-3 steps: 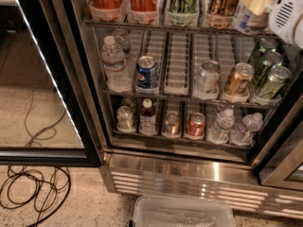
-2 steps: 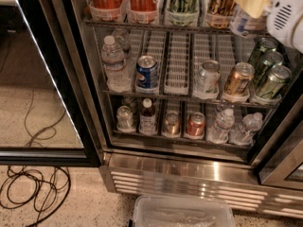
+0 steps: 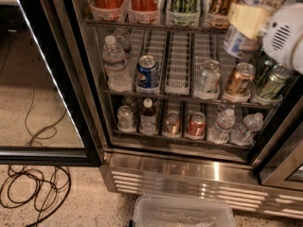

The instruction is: Pick blue plastic bottle from top shelf of fridge

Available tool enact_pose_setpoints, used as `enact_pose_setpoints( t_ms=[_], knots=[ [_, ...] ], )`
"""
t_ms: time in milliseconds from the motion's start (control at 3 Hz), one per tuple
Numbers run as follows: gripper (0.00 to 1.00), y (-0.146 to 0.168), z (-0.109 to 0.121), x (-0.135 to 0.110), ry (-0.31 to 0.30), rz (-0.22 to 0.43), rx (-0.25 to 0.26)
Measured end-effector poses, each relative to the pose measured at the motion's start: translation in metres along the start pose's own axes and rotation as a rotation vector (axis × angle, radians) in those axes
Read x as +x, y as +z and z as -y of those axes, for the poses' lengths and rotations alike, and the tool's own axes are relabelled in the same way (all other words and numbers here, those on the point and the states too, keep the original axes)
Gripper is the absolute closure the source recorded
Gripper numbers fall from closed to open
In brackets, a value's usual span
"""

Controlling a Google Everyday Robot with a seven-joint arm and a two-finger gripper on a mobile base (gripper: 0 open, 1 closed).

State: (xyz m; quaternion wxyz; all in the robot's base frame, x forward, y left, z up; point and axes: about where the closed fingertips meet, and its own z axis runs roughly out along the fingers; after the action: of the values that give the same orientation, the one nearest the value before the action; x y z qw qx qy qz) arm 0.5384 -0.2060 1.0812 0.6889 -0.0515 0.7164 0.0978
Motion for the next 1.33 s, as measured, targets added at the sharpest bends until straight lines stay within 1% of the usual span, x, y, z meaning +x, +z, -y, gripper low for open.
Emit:
enact_pose_setpoints(
  t_ms=[333,667,1000,1333],
  knots=[
    [1.00,-0.019,-0.018,0.034,0.007,-0.106,-0.040],
    [1.00,-0.020,-0.018,0.034,0.007,-0.106,-0.040],
    [1.00,-0.026,-0.023,0.049,0.028,-0.144,-0.040],
    [1.00,-0.043,-0.030,0.079,0.080,-0.218,-0.031]
  ],
)
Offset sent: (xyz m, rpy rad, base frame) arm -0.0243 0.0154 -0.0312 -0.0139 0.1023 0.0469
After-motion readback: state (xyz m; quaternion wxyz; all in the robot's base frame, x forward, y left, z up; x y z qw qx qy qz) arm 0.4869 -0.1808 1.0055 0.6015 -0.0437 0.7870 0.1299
